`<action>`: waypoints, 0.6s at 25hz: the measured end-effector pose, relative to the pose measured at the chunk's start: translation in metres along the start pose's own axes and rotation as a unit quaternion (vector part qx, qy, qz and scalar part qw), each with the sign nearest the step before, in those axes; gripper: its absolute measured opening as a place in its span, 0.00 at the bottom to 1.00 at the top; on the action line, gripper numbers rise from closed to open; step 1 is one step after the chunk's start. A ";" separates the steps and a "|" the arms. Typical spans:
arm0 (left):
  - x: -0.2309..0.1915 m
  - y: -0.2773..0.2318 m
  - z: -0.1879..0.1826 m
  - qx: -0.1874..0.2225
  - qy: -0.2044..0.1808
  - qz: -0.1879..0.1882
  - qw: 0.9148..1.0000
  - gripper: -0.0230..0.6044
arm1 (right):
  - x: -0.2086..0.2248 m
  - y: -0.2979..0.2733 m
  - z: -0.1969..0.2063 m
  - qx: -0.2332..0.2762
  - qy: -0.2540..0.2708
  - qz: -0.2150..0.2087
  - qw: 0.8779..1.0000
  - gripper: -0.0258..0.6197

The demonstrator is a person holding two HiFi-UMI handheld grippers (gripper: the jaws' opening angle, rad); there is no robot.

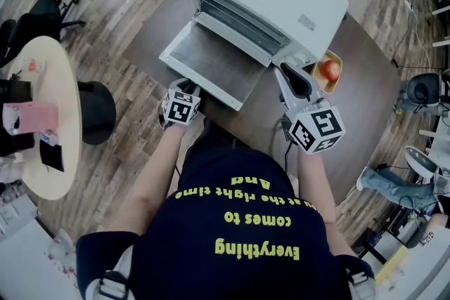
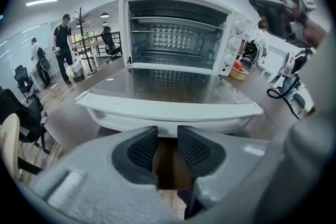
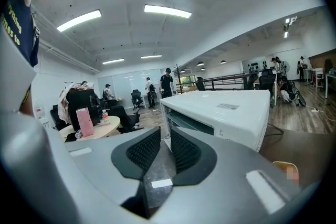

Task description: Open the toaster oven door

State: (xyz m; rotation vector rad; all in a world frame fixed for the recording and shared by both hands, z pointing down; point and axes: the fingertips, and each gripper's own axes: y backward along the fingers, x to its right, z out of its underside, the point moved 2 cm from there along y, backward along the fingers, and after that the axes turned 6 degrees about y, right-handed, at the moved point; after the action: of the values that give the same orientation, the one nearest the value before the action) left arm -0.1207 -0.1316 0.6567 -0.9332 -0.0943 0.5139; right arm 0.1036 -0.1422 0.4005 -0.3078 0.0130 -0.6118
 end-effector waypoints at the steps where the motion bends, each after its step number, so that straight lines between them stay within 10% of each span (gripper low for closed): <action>1: 0.000 -0.001 0.000 0.000 0.000 0.000 1.000 0.24 | 0.000 0.000 0.000 0.000 0.000 0.000 1.000 0.16; 5: -0.008 0.000 -0.012 0.025 -0.009 -0.021 0.999 0.05 | 0.000 0.000 0.000 0.000 0.000 0.001 1.000 0.16; 15: -0.008 -0.006 -0.010 0.008 -0.037 -0.019 0.999 0.05 | 0.004 0.001 0.001 0.000 -0.004 0.007 1.000 0.16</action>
State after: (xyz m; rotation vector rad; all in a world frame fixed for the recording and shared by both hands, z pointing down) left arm -0.1220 -0.1461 0.6566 -0.8962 -0.1746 0.5135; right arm 0.1075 -0.1433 0.4014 -0.3103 0.0082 -0.5963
